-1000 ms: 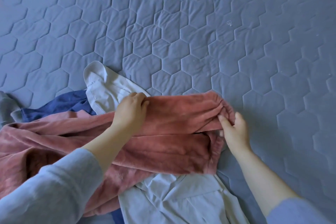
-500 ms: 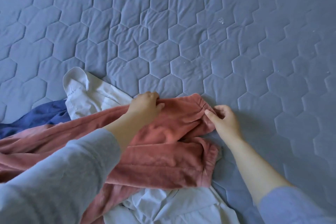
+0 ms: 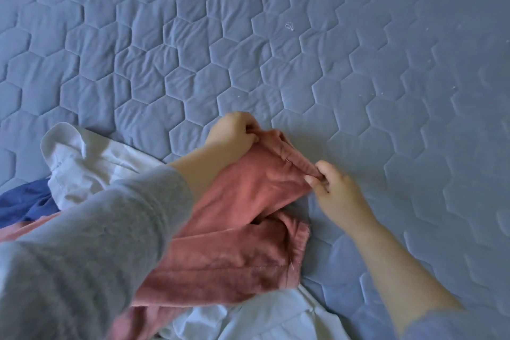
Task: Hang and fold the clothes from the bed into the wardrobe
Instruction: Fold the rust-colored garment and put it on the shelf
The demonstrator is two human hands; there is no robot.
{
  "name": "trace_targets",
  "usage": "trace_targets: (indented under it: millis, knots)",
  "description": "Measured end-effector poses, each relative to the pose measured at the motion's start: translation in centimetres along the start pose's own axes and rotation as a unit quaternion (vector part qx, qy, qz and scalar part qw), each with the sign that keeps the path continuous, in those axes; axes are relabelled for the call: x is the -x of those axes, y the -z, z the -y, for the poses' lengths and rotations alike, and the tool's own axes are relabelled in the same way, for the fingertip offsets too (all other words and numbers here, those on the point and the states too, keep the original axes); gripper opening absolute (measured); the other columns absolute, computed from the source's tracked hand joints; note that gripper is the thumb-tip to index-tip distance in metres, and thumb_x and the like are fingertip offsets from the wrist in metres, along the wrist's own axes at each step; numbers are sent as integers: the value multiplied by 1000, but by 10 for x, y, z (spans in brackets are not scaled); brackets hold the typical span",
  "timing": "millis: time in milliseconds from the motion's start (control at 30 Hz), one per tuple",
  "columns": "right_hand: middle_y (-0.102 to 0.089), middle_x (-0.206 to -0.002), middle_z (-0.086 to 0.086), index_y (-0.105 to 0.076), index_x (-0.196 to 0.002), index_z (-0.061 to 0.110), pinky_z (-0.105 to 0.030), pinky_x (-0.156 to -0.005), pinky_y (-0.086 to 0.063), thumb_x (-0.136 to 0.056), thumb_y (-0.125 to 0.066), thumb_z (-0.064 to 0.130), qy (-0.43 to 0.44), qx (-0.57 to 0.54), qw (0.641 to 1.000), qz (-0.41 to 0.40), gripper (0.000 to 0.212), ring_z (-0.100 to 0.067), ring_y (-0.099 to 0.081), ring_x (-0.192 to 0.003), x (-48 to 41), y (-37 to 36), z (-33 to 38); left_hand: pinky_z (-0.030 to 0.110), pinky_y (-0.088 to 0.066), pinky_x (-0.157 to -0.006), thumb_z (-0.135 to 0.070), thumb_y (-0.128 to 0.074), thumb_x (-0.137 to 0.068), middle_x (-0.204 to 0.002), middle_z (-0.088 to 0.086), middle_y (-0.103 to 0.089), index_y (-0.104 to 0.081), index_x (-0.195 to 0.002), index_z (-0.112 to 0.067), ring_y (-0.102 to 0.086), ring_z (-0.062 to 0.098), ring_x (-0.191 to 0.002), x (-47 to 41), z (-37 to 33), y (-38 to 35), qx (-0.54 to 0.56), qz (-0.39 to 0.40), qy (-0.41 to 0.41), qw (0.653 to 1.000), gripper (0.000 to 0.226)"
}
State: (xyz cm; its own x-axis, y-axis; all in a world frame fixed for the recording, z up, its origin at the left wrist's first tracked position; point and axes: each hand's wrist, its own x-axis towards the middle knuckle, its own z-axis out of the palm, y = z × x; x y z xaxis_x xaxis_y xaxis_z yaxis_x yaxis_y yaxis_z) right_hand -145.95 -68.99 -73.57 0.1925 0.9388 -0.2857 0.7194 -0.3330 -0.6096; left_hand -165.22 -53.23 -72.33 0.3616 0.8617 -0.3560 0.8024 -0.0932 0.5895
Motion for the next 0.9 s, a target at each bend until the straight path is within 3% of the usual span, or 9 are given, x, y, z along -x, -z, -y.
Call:
trace_targets:
  millis: [100,233,333,433,533,633,700,800,900]
  knots:
    - [-56,-98,-12,-45,-84,16,-39,-76,-44,-94,-56,20,-43,101,992,69,15,-34,-56,-95,-12,-14,-1,32,-39,-74,-15,-60,-84,-111,8,-62,-65,-104,-15,-57,29,-105,-2,-1,-14,-127,15,-22,992,21]
    - [-58,-77,-7,-47,-64,18,-32,-64,-36,-84,-65,44,-120,-14,992,46,37,-26,-56,-75,-23,-25,9,33,-41,-76,-16,-58,-86,-114,11,-63,-61,-110,-10,-57,31,-105,-8,-2,-33,-91,40,24,995,24]
    - [-49,-65,-5,-44,-59,15,-31,-62,-31,-87,-66,35,-107,-13,994,34,41,-26,-49,-68,-20,-26,4,27,-37,-65,-27,-68,-85,-90,-1,-60,-64,-87,-14,-53,20,-89,-15,0,-29,-62,106,27,992,14]
    - [-38,-67,0,-39,-54,20,-30,-64,-26,-89,-67,30,-108,27,994,20,46,-25,-43,-71,-15,-23,-6,27,-35,-62,-32,-70,-86,-73,-5,-52,-58,-73,-17,-53,19,-83,-19,3,-25,-24,125,61,990,23]
    - [-50,-89,-9,-63,-77,8,-34,-69,-34,-91,-65,31,-108,106,989,0,27,-30,-53,-85,-17,-28,-3,32,-43,-74,-27,-63,-90,-95,5,-62,-63,-87,-15,-57,26,-97,-15,2,-37,-59,42,69,995,13]
    - [-55,-112,-13,-60,-107,6,-35,-84,-40,-91,-66,25,-120,81,989,-28,25,-32,-55,-103,-17,-37,7,42,-42,-93,-26,-56,-94,-116,8,-57,-63,-112,-15,-51,32,-112,-2,0,-49,-153,-19,29,988,23]
    - [-53,-126,-15,-51,-127,4,-35,-96,-38,-89,-68,20,-128,-7,989,-67,44,-31,-51,-116,-5,-38,12,43,-38,-98,-25,-60,-91,-121,7,-52,-60,-119,-16,-45,31,-116,12,-1,-51,-142,-60,-1,988,30]
    - [-54,-129,-17,-47,-134,1,-44,-100,-43,-89,-68,12,-133,-91,981,-112,51,-32,-53,-117,27,-34,12,39,-40,-94,-20,-67,-85,-113,8,-55,-62,-113,-11,-47,30,-107,40,-4,-43,-81,-105,-65,989,30]
    - [-60,-117,-14,-55,-126,2,-47,-90,-50,-89,-67,7,-137,-117,977,-116,39,-30,-61,-100,65,-32,9,40,-45,-82,-16,-69,-83,-98,7,-61,-67,-97,-8,-55,28,-93,80,-4,-37,-57,-47,-115,991,17]
